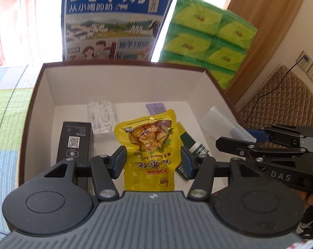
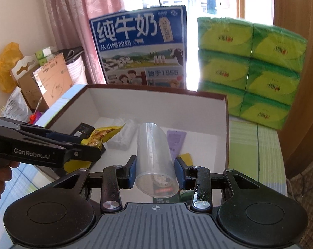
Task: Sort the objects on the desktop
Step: 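Carry the yellow pouch and clear cup over the brown box, then lower both items into the box and open both tools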
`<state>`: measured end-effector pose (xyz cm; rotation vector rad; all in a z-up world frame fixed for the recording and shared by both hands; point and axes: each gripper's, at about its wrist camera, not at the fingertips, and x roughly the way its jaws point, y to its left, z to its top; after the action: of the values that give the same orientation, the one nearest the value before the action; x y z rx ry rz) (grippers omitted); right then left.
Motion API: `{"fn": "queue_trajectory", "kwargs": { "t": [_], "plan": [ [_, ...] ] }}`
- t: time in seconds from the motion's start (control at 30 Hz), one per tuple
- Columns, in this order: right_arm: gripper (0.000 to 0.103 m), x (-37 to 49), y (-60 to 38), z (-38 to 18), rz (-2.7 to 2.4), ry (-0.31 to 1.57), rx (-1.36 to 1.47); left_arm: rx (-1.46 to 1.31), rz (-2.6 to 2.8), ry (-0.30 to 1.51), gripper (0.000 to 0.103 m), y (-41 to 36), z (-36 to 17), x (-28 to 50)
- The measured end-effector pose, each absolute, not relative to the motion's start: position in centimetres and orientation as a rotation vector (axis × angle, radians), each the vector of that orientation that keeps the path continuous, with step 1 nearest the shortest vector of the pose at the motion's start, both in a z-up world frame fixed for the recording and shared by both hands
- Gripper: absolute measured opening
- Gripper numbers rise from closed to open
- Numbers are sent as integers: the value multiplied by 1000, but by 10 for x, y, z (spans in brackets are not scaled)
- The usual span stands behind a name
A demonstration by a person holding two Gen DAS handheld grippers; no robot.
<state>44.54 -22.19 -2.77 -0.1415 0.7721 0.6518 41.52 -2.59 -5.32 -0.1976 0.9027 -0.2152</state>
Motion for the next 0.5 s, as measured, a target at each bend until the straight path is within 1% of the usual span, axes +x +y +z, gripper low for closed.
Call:
{"fn": "queue_trajectory", "kwargs": {
  "t": [0.17, 0.3, 0.4, 0.5],
  "plan": [
    [36, 449, -220, -43, 646, 815, -157, -186, -205, 958, 51, -28, -70, 428],
    [36, 453, -218, -55, 642, 845, -172, -191, -202, 1002, 54, -27, -81, 436],
    [36, 455, -216, -60, 641, 862, -178, -187, -204, 1013, 50, -28, -85, 439],
    [36, 458, -215, -64, 640, 875, -174, -185, -209, 1012, 50, -28, -85, 439]
  ]
}}
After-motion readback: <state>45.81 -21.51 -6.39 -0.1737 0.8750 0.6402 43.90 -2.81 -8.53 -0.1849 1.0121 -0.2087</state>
